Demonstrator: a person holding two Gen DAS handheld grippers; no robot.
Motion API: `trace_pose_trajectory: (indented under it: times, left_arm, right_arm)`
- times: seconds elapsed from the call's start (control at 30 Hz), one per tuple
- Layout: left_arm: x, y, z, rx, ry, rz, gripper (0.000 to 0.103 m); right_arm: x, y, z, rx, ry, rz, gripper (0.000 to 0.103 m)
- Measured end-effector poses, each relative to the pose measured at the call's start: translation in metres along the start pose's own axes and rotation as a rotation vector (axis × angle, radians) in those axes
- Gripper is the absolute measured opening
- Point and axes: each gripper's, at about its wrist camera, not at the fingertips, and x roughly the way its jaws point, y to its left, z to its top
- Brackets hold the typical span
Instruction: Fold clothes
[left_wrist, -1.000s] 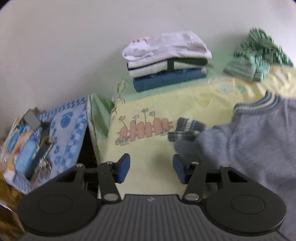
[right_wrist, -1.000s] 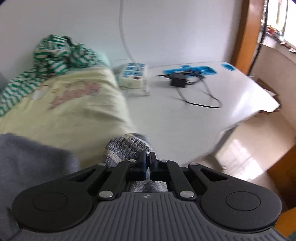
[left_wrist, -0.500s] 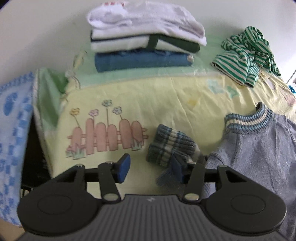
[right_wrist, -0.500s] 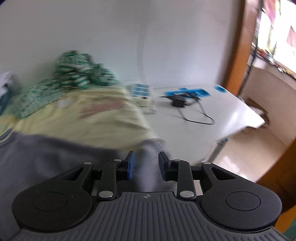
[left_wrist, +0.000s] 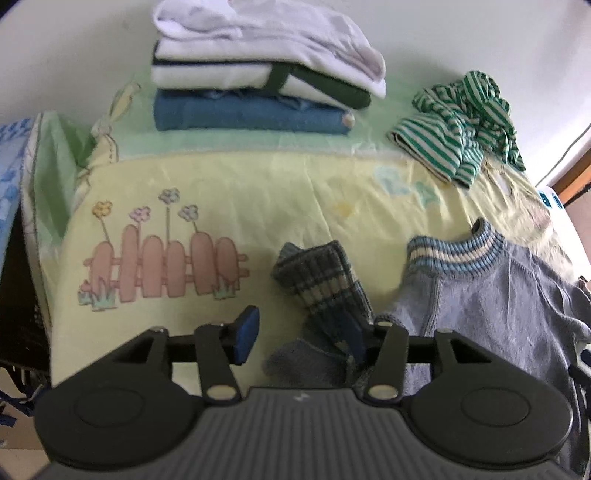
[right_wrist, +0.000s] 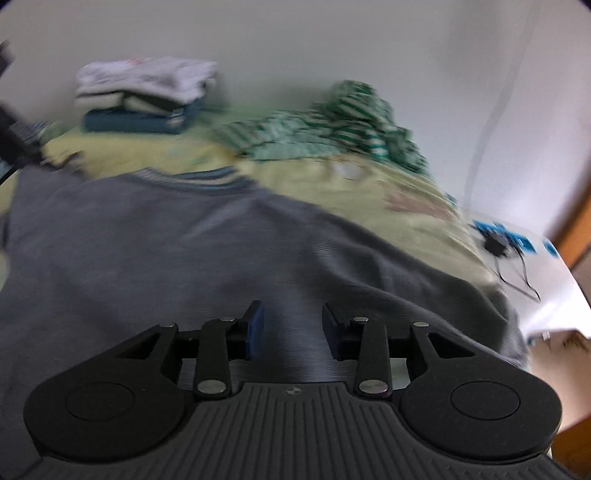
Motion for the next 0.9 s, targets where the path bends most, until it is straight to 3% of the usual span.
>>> trace_pose_trajectory:
  times: [0.13, 0.27, 0.47, 0.53, 0.6, 0.8, 0.87, 0.9]
  left_arm:
    - [-0.012, 0.0, -0.006, 0.0, -0.05, -0.006, 0.066]
    - [-0.016, -0.001, -0.02, 0.034, -0.058, 0.041, 0.067]
    - [-0.024, -0.01, -0.041, 0.056, -0.081, 0.077, 0.044]
    - [-0.025, -0.018, -0.046, 0.065, -0.099, 0.093, 0.032]
    - [-0.026, -0.026, -0.052, 0.087, -0.113, 0.108, 0.012]
    - [-0.033, -0.035, -0.065, 0.101, -0.145, 0.135, 0.004]
    - [-0.041, -0.033, -0.069, 0.093, -0.17, 0.139, 0.004]
    - [-0.046, -0.031, -0.071, 0.089, -0.185, 0.146, 0.003]
  right_arm:
    - [-0.005, 0.026, 0.01, -0.027, -0.033, 0.092, 0.036]
    - [-0.001, 0.039, 0.037, 0.023, -0.047, 0.241, 0.034]
    - [0.026, 0.073, 0.09, 0.083, -0.022, 0.42, 0.036]
    - [0.036, 0.089, 0.11, 0.089, -0.015, 0.476, 0.038]
    - [0.046, 0.11, 0.127, 0.058, -0.02, 0.515, 0.04]
    - [0.088, 0.165, 0.154, 0.065, 0.083, 0.673, 0.045]
    - [0.101, 0.179, 0.153, 0.061, 0.137, 0.676, 0.045]
    - [0.102, 0.18, 0.153, 0.062, 0.138, 0.635, 0.044]
